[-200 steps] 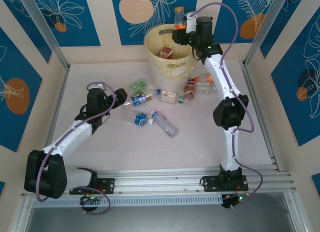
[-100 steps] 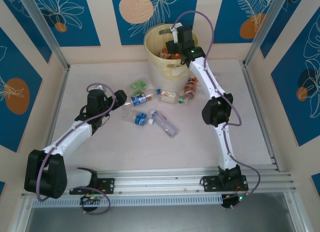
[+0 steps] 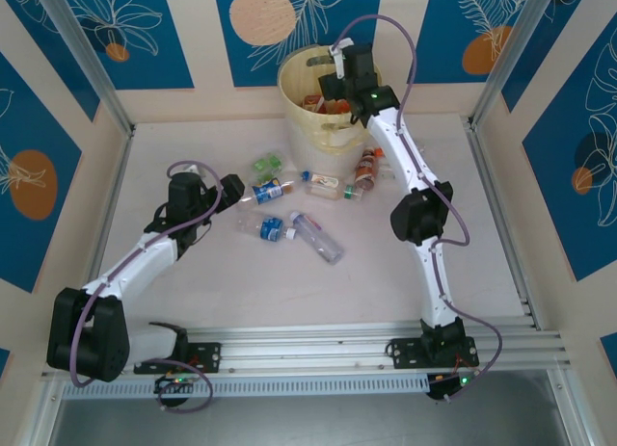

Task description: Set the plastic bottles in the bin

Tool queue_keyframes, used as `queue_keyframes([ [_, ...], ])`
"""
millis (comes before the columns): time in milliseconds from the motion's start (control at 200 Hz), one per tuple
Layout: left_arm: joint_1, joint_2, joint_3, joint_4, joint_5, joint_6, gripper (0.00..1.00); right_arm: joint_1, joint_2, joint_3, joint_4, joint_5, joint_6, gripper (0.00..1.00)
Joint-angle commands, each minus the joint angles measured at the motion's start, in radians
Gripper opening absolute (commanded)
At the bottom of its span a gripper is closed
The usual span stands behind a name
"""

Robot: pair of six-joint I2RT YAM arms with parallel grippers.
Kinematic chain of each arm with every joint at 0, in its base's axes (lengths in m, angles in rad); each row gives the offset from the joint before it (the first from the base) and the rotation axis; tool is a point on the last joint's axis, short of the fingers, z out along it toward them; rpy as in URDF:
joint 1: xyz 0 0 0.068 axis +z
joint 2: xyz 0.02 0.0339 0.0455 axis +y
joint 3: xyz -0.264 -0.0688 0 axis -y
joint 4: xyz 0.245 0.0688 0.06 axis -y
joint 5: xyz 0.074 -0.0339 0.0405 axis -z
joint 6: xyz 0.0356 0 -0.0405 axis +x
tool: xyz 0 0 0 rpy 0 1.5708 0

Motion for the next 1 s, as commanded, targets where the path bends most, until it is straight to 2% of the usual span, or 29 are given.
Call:
queue_keyframes([
  [0, 0.016, -0.006, -0.011, -0.024, -0.009, -0.017, 1.00, 0.008, -0.128, -0.047, 0.025, -0.020, 0.040, 0.87],
  [205, 0.018, 0.006, -0.006, -0.039, -0.013, -0.039, 1.00, 0.013, -0.227, -0.146, 0.049, -0.075, 0.087, 0.91],
  [375, 0.019, 0.006, 0.011, -0.119, -0.032, -0.100, 1.00, 0.026, -0.343, -0.270, 0.081, -0.117, 0.109, 0.97],
  [595, -0.022, 0.021, 0.019, -0.251, -0.097, -0.305, 1.00, 0.030, -0.584, -0.607, 0.299, -0.275, 0.168, 0.99],
  [795, -0.101, 0.032, 0.020, -0.315, -0.156, -0.452, 1.00, 0.030, -0.780, -0.894, 0.435, -0.319, 0.224, 0.99],
  [995, -0.196, 0.022, 0.002, -0.335, -0.235, -0.607, 1.00, 0.028, -0.993, -1.250, 0.611, -0.375, 0.204, 0.99],
])
